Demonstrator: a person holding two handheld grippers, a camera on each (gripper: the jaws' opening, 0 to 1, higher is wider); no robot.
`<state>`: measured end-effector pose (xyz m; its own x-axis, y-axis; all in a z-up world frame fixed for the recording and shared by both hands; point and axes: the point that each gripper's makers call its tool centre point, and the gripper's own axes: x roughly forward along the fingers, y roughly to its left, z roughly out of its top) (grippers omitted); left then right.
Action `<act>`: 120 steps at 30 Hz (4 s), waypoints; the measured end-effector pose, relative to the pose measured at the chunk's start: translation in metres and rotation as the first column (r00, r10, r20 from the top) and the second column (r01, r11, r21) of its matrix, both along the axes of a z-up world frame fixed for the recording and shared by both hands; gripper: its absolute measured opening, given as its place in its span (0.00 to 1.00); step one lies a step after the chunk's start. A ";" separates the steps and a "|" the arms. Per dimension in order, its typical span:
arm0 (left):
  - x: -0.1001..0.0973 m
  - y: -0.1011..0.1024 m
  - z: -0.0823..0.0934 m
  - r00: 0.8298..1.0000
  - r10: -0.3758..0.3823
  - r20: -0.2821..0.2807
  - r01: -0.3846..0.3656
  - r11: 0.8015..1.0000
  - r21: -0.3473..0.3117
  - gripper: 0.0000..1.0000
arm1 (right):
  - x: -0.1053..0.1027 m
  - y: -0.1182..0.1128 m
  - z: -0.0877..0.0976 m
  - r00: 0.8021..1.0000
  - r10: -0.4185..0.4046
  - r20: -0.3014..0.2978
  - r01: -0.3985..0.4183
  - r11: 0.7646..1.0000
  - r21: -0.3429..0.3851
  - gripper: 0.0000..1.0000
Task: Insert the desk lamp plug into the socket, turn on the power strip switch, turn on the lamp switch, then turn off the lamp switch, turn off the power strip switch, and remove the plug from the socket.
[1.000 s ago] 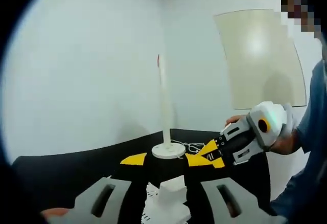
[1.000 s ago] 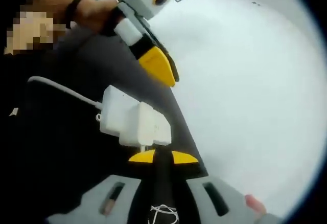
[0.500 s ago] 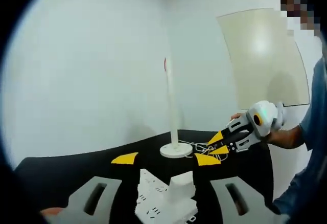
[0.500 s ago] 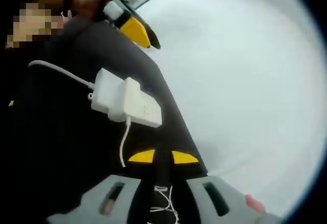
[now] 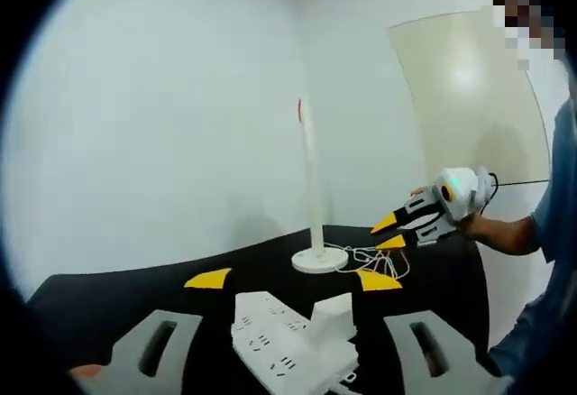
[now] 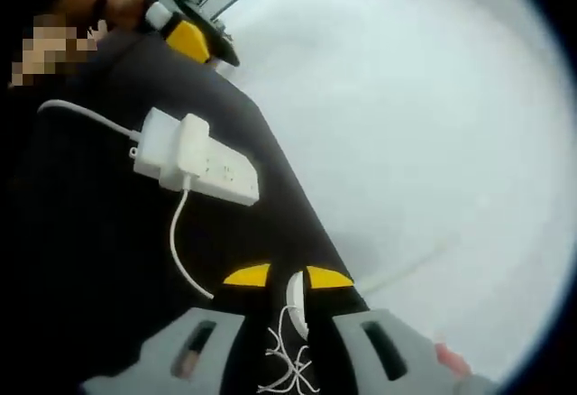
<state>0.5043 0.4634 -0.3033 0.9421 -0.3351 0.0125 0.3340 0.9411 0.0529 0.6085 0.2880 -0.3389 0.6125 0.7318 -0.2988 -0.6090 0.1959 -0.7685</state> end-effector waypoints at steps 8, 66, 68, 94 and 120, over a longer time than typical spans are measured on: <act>0.001 0.008 -0.006 1.000 0.011 0.000 -0.011 1.000 -0.010 0.59 | 0.012 -0.010 -0.003 0.999 -0.016 -0.041 0.018 0.999 0.032 0.19; -0.016 0.052 -0.046 0.998 0.057 0.024 -0.055 0.994 -0.090 0.89 | 0.073 -0.057 -0.009 0.964 -0.077 -0.255 0.126 0.975 0.184 0.27; -0.017 0.050 -0.049 0.998 0.057 0.016 -0.056 0.994 -0.089 0.89 | 0.074 -0.057 -0.010 0.956 -0.063 -0.287 0.125 0.971 0.203 0.27; -0.018 0.062 -0.075 0.996 0.077 -0.041 -0.081 0.990 -0.115 0.87 | 0.095 -0.068 -0.011 0.883 0.060 -0.465 0.130 0.922 0.364 0.27; -0.021 0.073 -0.079 0.996 0.071 -0.051 -0.079 0.983 -0.168 0.85 | 0.121 -0.077 -0.007 0.797 0.182 -0.576 0.173 0.845 0.506 0.27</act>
<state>0.4831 0.5364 -0.3819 0.9653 -0.2605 0.0199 0.2609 0.9575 -0.1227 0.7297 0.2110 -0.3458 0.4414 0.8801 -0.1748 -0.8965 0.4410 -0.0435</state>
